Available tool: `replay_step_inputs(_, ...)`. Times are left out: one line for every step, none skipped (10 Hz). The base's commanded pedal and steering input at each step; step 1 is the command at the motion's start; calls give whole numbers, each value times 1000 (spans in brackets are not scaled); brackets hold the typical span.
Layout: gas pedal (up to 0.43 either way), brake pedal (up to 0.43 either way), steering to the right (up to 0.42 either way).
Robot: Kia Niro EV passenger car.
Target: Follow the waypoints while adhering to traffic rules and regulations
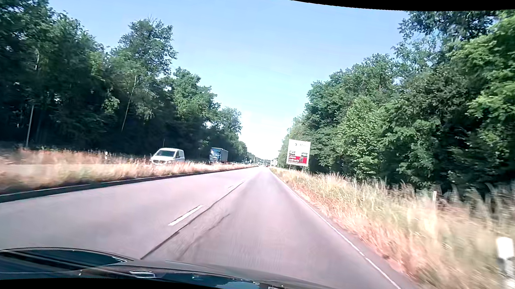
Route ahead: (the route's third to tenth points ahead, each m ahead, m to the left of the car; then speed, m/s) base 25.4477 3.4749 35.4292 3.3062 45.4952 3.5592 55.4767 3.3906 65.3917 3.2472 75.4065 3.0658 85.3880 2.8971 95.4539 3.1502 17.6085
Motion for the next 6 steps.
replay_step_inputs(209,0,0)
replay_step_inputs(209,0,0)
replay_step_inputs(209,0,0)
replay_step_inputs(209,0,0)
replay_step_inputs(209,0,0)
replay_step_inputs(209,0,0)
